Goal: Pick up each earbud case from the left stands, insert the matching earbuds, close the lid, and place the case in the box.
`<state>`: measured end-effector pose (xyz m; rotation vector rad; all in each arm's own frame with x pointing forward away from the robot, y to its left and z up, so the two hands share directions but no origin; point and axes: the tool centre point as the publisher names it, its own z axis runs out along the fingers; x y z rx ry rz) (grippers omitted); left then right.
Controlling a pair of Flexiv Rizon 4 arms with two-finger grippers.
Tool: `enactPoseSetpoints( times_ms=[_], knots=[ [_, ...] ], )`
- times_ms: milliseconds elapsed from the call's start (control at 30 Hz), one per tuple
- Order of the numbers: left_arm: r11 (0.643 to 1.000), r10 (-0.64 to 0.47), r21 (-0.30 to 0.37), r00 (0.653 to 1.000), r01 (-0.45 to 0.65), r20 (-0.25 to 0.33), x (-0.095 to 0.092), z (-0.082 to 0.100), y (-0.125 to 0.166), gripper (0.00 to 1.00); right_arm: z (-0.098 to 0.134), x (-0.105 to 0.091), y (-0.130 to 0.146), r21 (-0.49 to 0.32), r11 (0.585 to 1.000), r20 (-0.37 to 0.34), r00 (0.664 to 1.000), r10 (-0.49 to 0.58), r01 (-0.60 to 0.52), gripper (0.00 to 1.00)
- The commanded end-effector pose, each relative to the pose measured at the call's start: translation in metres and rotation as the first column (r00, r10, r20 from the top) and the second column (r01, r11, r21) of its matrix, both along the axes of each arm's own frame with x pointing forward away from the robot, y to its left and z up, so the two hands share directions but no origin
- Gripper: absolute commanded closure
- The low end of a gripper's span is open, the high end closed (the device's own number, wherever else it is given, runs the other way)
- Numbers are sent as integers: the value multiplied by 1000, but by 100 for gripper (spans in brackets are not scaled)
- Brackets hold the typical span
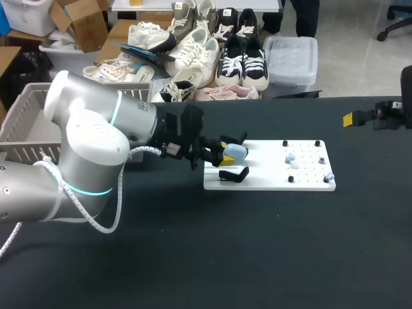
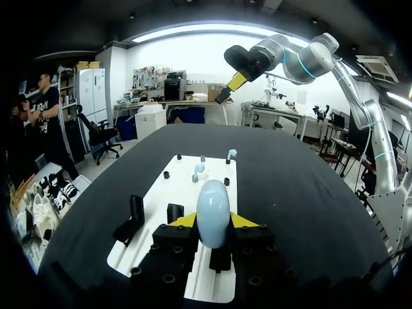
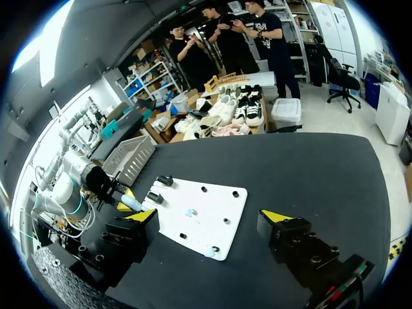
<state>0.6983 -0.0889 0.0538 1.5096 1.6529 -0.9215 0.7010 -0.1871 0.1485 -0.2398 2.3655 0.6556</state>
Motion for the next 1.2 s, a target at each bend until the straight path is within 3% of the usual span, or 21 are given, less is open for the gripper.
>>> enactPoseSetpoints(
  times_ms=[33,433,667,933,1200],
  knots=[
    [1000,5,-2,1000,-5,12,-5,6,-2,100,0,1,-1,0,1000,-3,1000,2,-2,0],
    [999,30,-13,998,-30,46,-5,29,-22,100,2,-2,4,3,1000,6,1000,23,-23,0],
    [999,42,-14,997,-41,58,0,32,-32,100,1,-10,19,-21,998,0,998,56,-56,0],
    [999,44,-10,997,-43,68,4,36,-40,100,-2,-19,49,-35,991,-11,991,130,-130,0],
    [1000,24,1,997,-24,79,5,36,-46,100,-7,-27,88,3,971,-18,971,237,-237,0]
  ],
)
